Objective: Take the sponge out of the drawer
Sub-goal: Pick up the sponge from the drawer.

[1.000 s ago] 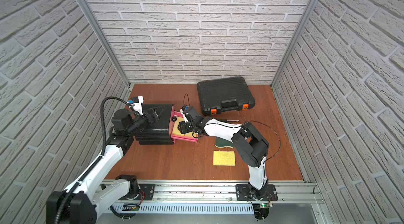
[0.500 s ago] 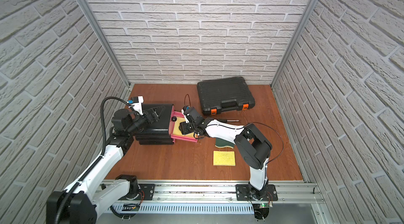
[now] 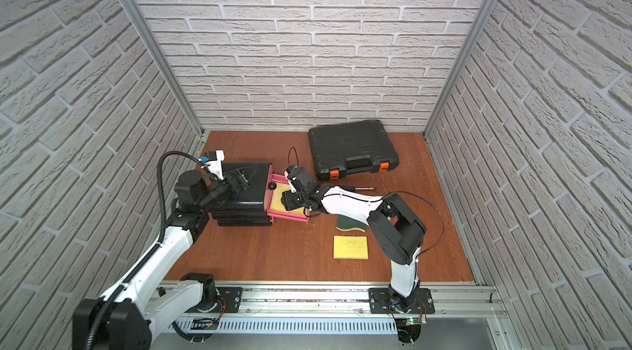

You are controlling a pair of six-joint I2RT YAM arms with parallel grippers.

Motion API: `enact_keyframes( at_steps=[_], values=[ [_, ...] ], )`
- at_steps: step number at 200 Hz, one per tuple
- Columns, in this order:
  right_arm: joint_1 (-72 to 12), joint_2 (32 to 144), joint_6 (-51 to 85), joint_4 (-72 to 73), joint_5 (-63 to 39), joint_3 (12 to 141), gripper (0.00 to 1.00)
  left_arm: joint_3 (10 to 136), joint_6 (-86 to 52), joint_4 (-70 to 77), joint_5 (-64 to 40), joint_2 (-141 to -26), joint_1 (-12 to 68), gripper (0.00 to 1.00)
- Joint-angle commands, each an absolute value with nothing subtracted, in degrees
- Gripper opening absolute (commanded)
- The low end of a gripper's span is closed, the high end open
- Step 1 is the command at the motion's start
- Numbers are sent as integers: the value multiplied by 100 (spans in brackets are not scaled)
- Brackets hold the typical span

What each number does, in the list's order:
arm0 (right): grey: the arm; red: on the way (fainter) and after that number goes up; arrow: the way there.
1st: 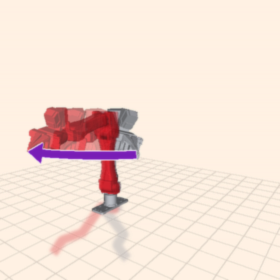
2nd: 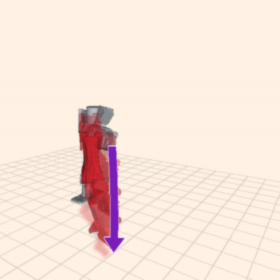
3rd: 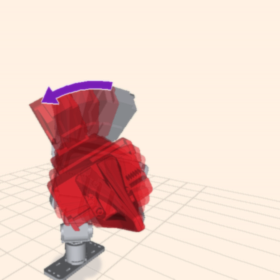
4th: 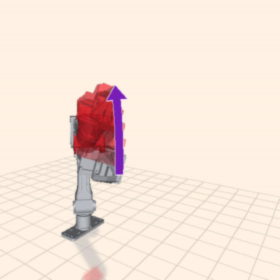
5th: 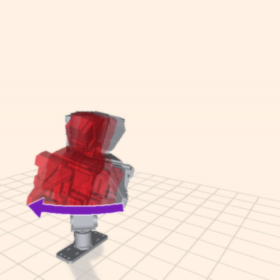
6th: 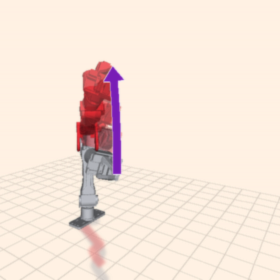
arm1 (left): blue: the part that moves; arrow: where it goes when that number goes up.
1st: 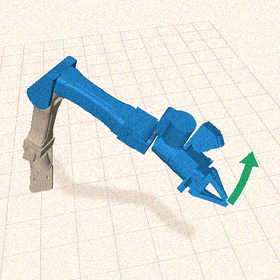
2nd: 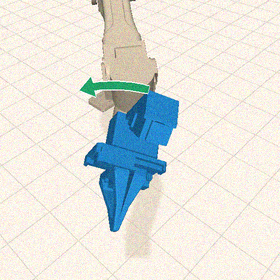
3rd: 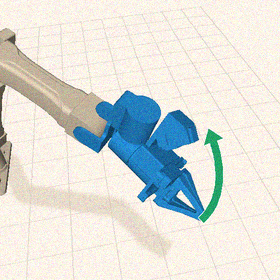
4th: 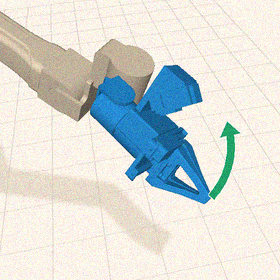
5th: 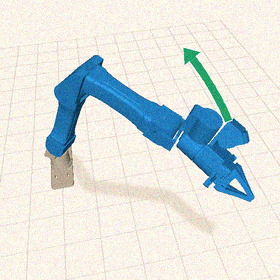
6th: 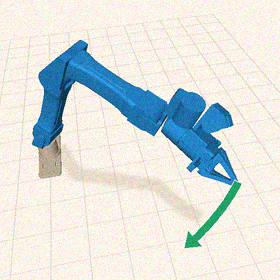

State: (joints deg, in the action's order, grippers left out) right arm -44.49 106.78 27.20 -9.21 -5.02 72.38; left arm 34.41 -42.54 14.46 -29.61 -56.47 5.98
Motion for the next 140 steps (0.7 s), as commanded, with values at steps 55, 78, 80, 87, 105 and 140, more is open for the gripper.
enact_keyframes(
  at_steps=[55,78,80,87,105,140],
  values=[
    [-4509,11022,2720,-750,-806,7559,50,3226,-4275,949,-2936,-5715,528,98],
    [-4517,11016,2733,-677,-827,7541,50,3222,-4266,942,-2935,-5703,534,98],
    [-4518,11014,2733,-677,-822,7537,50,3218,-4272,947,-2936,-5711,536,98],
    [-4526,10994,2725,-677,-808,7528,50,3219,-4268,947,-2936,-5710,529,98],
    [-4544,10951,2707,-659,-791,7523,50,3217,-4271,950,-2935,-5706,526,98],
    [-4579,11086,2697,-703,-825,7678,49,3208,-4270,950,-2936,-5700,526,98]
  ],
)
